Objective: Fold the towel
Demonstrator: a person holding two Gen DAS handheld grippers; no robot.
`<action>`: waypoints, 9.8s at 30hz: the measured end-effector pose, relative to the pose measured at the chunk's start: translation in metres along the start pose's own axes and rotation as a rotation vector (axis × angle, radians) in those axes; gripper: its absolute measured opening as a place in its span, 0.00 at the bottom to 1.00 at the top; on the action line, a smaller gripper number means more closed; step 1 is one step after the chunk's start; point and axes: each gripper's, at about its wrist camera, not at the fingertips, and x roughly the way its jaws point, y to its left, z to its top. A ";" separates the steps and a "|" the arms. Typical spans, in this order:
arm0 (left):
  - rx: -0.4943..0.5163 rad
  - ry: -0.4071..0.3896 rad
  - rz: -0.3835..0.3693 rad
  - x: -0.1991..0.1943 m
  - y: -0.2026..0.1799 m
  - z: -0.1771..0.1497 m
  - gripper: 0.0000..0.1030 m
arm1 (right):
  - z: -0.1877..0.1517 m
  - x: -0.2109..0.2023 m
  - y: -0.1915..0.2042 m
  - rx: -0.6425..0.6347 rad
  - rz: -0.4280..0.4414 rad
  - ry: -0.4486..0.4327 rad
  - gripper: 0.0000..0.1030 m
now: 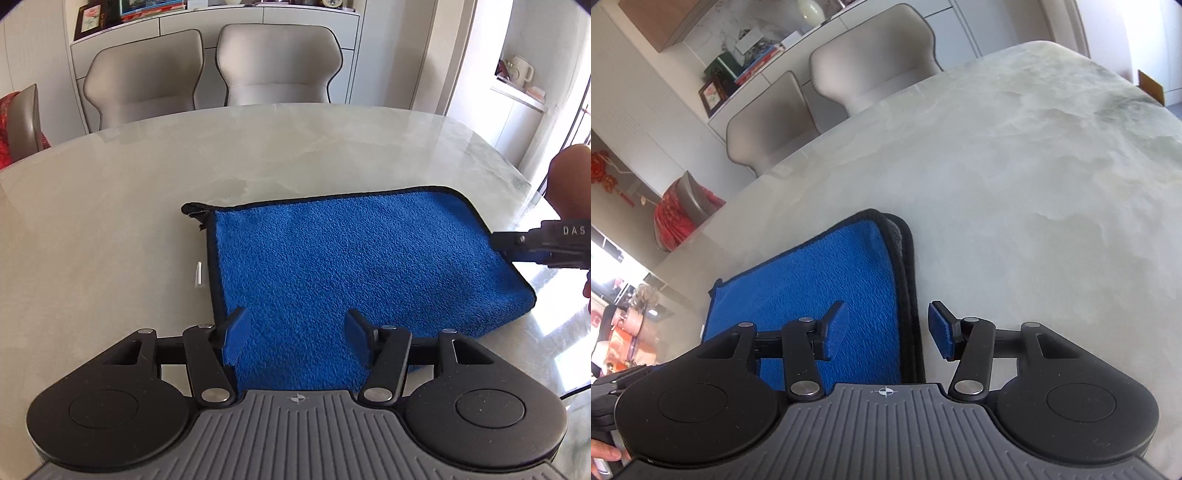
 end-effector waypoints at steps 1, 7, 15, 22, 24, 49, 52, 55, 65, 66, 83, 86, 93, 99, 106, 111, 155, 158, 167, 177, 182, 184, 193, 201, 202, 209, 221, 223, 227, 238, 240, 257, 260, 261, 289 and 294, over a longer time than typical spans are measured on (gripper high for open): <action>0.003 0.004 0.002 0.003 0.000 0.001 0.58 | 0.002 0.003 0.000 0.008 0.024 0.007 0.48; 0.020 0.030 0.007 0.016 0.001 0.005 0.58 | 0.000 0.014 -0.005 0.073 0.110 0.065 0.16; 0.069 0.033 0.006 0.022 0.001 0.001 0.62 | -0.003 0.012 -0.022 0.239 0.227 0.042 0.12; 0.071 0.016 -0.016 0.012 0.007 0.001 0.62 | 0.011 0.016 0.018 0.207 0.320 0.064 0.12; 0.070 0.012 -0.019 0.007 0.011 -0.001 0.62 | 0.014 0.020 0.033 0.174 0.331 0.079 0.12; -0.067 0.010 -0.111 -0.004 0.058 -0.023 0.62 | 0.005 0.053 0.150 -0.071 0.376 0.199 0.39; -0.104 0.006 -0.157 -0.006 0.065 -0.024 0.63 | -0.003 0.043 0.130 -0.047 0.339 0.211 0.39; -0.133 0.000 -0.189 -0.011 0.071 -0.026 0.63 | -0.017 0.033 0.112 -0.018 0.336 0.216 0.39; -0.195 -0.002 -0.153 -0.022 0.085 -0.022 0.68 | -0.056 0.041 0.157 -0.295 0.279 0.232 0.39; -0.203 -0.002 -0.156 -0.022 0.087 -0.021 0.68 | -0.058 0.040 0.161 -0.334 0.270 0.230 0.39; -0.203 -0.050 -0.220 0.021 0.078 0.034 0.67 | -0.076 -0.018 0.147 -0.443 0.230 0.137 0.39; -0.186 -0.036 -0.202 0.033 0.076 0.039 0.59 | -0.081 -0.022 0.142 -0.433 0.224 0.143 0.39; -0.216 -0.003 -0.170 0.048 0.081 0.041 0.40 | -0.084 -0.024 0.137 -0.415 0.222 0.156 0.40; -0.227 0.011 -0.176 0.052 0.087 0.041 0.39 | -0.084 -0.026 0.136 -0.409 0.226 0.162 0.41; -0.183 -0.013 -0.163 0.047 0.083 0.045 0.07 | -0.085 -0.026 0.138 -0.402 0.221 0.161 0.41; -0.177 -0.031 -0.169 0.044 0.085 0.048 0.05 | -0.082 -0.025 0.142 -0.402 0.234 0.143 0.41; -0.259 0.098 -0.216 -0.003 0.066 -0.017 0.06 | -0.063 -0.021 0.150 -0.471 0.178 0.112 0.45; -0.289 0.098 -0.212 -0.006 0.072 -0.019 0.06 | -0.055 -0.024 0.150 -0.465 0.175 0.077 0.45; -0.323 0.104 -0.211 -0.008 0.078 -0.024 0.06 | -0.074 -0.019 0.169 -0.764 0.012 0.098 0.45; -0.341 0.120 -0.215 -0.003 0.077 -0.023 0.07 | -0.090 0.000 0.162 -0.680 -0.138 0.040 0.47; -0.343 0.125 -0.212 0.001 0.077 -0.025 0.07 | -0.103 0.010 0.161 -0.657 -0.239 -0.056 0.67; -0.344 0.127 -0.213 0.001 0.078 -0.025 0.08 | -0.107 0.010 0.156 -0.620 -0.279 -0.096 0.72; -0.337 0.127 -0.214 -0.002 0.078 -0.029 0.09 | -0.099 0.011 0.141 -0.491 -0.290 -0.093 0.74; -0.329 0.133 -0.210 -0.006 0.078 -0.032 0.22 | -0.092 -0.006 0.134 -0.432 -0.269 -0.101 0.74; -0.331 0.135 -0.209 -0.007 0.078 -0.033 0.22 | -0.091 -0.007 0.133 -0.425 -0.270 -0.100 0.75; -0.291 0.061 -0.214 -0.027 0.080 -0.012 0.22 | -0.071 -0.031 0.130 -0.346 -0.177 -0.074 0.75; -0.282 -0.037 -0.259 0.034 0.057 0.043 0.34 | -0.021 0.033 0.132 -0.172 0.084 -0.110 0.43; -0.308 -0.023 -0.262 0.045 0.057 0.039 0.34 | -0.019 0.043 0.130 -0.166 0.110 -0.090 0.42; -0.342 -0.023 -0.262 0.054 0.061 0.028 0.34 | -0.020 0.054 0.132 -0.243 0.075 -0.059 0.39; -0.267 -0.042 -0.151 0.037 0.057 0.023 0.39 | -0.017 0.043 0.127 -0.303 0.031 -0.095 0.32; -0.249 -0.087 -0.145 0.034 0.055 0.032 0.49 | -0.012 0.046 0.130 -0.321 0.037 -0.113 0.32; -0.124 -0.089 -0.041 0.065 0.042 0.059 0.52 | 0.022 0.094 0.144 -0.408 0.057 -0.039 0.32; -0.139 -0.091 -0.031 0.055 0.041 0.060 0.54 | 0.021 0.082 0.144 -0.375 0.056 -0.048 0.38; -0.140 -0.095 -0.018 0.051 0.040 0.060 0.59 | 0.021 0.078 0.144 -0.368 0.049 -0.055 0.43; -0.187 0.059 0.150 -0.003 0.008 -0.018 0.91 | -0.080 0.011 0.144 -0.456 -0.012 0.088 0.58; -0.227 0.068 0.143 -0.002 0.015 -0.027 0.94 | -0.085 0.013 0.149 -0.531 -0.028 0.090 0.60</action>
